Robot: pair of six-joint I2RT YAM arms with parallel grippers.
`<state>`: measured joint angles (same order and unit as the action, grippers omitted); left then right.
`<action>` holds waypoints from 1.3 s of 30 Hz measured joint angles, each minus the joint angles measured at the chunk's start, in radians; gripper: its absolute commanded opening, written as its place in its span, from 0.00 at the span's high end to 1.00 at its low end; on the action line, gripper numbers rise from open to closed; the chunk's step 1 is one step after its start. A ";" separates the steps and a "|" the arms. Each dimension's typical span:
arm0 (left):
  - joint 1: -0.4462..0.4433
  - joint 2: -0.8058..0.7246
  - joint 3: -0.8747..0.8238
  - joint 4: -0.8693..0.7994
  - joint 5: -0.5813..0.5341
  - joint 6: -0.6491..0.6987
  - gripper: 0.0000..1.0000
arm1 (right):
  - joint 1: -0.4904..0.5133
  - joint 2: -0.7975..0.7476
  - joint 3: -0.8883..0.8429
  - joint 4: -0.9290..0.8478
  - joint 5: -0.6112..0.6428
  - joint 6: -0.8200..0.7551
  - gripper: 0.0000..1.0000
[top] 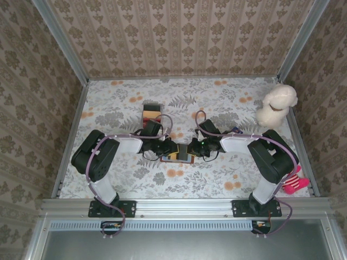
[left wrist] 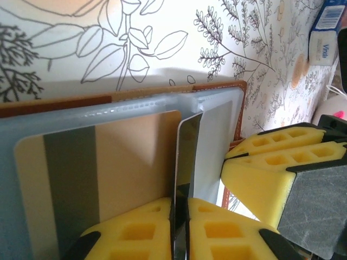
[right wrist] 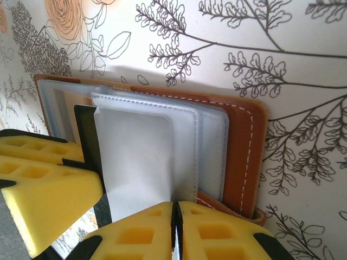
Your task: Take the credit cards out of the card holder
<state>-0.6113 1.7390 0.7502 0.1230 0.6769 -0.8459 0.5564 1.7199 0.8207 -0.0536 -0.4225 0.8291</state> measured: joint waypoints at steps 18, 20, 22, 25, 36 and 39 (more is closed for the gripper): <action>0.045 -0.145 -0.006 -0.183 -0.026 0.127 1.00 | 0.005 0.002 0.028 -0.051 0.041 -0.031 0.86; 0.052 -0.177 0.006 -0.243 -0.043 0.159 1.00 | 0.004 0.002 0.032 -0.056 0.042 -0.042 0.84; 0.060 -0.214 0.027 -0.315 -0.064 0.195 1.00 | 0.004 0.000 0.040 -0.064 0.042 -0.049 0.80; 0.072 -0.267 0.075 -0.422 -0.101 0.254 1.00 | 0.003 -0.023 0.056 -0.088 0.042 -0.075 0.72; 0.181 -0.348 0.298 -0.565 -0.256 0.465 1.00 | -0.025 -0.227 0.139 -0.110 0.050 -0.164 0.18; 0.224 -0.327 0.390 -0.589 -0.309 0.539 1.00 | -0.049 -0.230 0.169 -0.132 0.052 -0.185 0.11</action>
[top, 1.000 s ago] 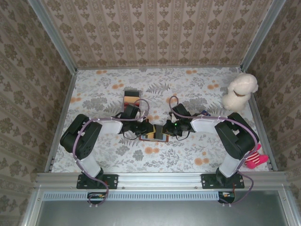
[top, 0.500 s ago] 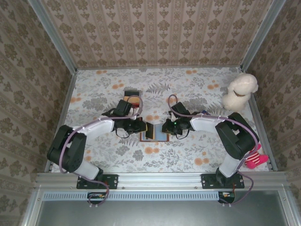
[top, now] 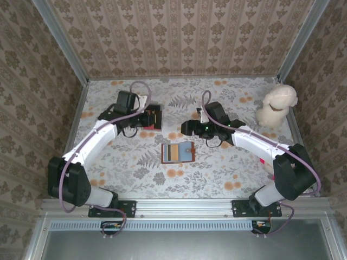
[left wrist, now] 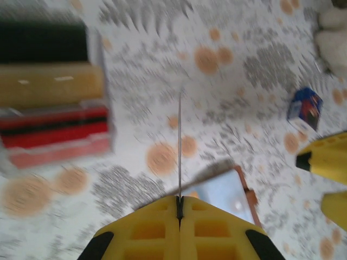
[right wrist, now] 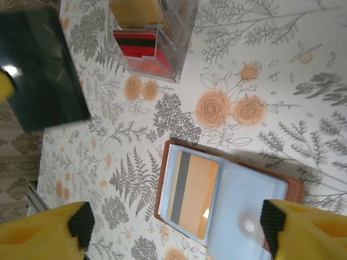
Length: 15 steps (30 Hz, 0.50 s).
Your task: Take the credit cards out of the card holder
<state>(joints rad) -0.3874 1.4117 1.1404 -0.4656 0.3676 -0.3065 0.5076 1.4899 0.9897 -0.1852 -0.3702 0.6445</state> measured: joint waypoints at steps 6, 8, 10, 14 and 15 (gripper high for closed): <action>0.077 0.052 0.130 -0.016 -0.027 0.188 1.00 | -0.043 0.000 0.018 -0.033 -0.005 -0.028 0.00; 0.104 0.092 0.189 -0.024 -0.015 0.261 1.00 | -0.061 0.000 0.023 -0.040 -0.005 -0.032 0.00; 0.122 0.143 0.261 -0.033 -0.005 0.328 1.00 | -0.077 0.000 0.030 -0.048 -0.007 -0.030 0.00; 0.141 0.266 0.422 -0.035 0.013 0.438 1.00 | -0.102 0.021 0.062 -0.059 -0.028 -0.017 0.00; 0.143 0.291 0.451 -0.034 0.018 0.461 1.00 | -0.104 0.026 0.067 -0.059 -0.029 -0.016 0.00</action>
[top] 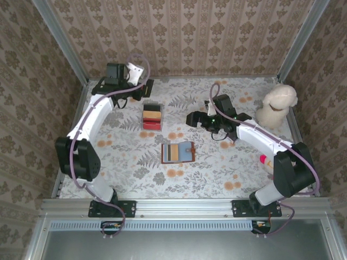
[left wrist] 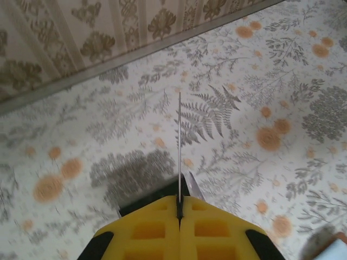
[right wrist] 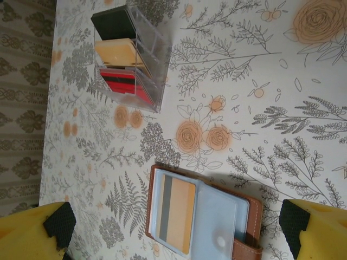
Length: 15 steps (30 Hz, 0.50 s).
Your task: Take the credit cards out of the card holder
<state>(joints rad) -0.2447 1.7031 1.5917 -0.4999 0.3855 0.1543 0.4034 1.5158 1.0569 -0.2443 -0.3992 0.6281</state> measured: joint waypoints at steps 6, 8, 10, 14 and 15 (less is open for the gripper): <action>0.005 0.130 0.072 0.027 0.054 0.204 1.00 | -0.007 0.006 0.010 -0.032 0.011 0.000 0.00; 0.008 0.165 0.084 0.011 0.080 0.280 1.00 | -0.013 0.005 0.010 -0.037 0.023 -0.001 0.00; 0.015 0.188 0.092 -0.003 0.105 0.358 1.00 | -0.019 0.005 0.010 -0.046 0.033 -0.001 0.00; 0.031 0.203 0.098 -0.056 0.138 0.550 1.00 | -0.023 0.005 0.010 -0.063 0.053 -0.005 0.00; 0.035 0.203 0.098 -0.072 0.145 0.609 1.00 | -0.023 0.006 0.010 -0.067 0.055 -0.006 0.00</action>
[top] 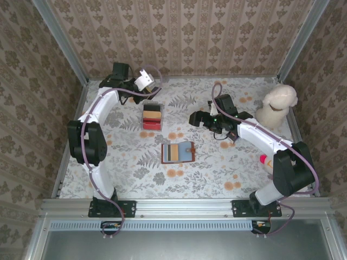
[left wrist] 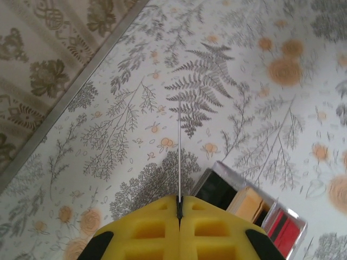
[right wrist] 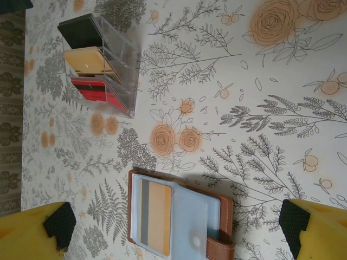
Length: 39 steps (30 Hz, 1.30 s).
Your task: Take the credit cards out of the card holder
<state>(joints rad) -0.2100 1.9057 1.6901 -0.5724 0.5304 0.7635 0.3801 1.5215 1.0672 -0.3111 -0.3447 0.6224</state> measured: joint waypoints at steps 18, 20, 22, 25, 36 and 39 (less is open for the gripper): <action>0.008 0.060 0.071 -0.264 0.000 0.418 1.00 | 0.003 0.012 -0.008 -0.007 0.000 0.005 0.00; 0.007 0.064 0.071 -0.266 -0.010 0.424 1.00 | 0.006 0.019 -0.008 -0.007 0.000 0.006 0.00; 0.006 0.075 0.071 -0.266 -0.027 0.431 1.00 | 0.011 0.022 -0.009 -0.007 0.000 0.007 0.00; 0.003 0.096 0.071 -0.265 -0.051 0.441 1.00 | 0.014 0.022 -0.011 -0.004 0.000 0.009 0.00; -0.032 0.123 0.089 -0.250 -0.169 0.486 1.00 | 0.014 0.024 -0.015 -0.003 -0.003 0.009 0.00; -0.055 0.130 0.095 -0.251 -0.206 0.501 1.00 | 0.014 0.027 -0.015 -0.003 -0.004 0.009 0.00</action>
<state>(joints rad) -0.2646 2.0354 1.7851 -0.8230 0.3241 1.2648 0.3939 1.5482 1.0519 -0.3141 -0.3489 0.6315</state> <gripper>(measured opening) 0.047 0.997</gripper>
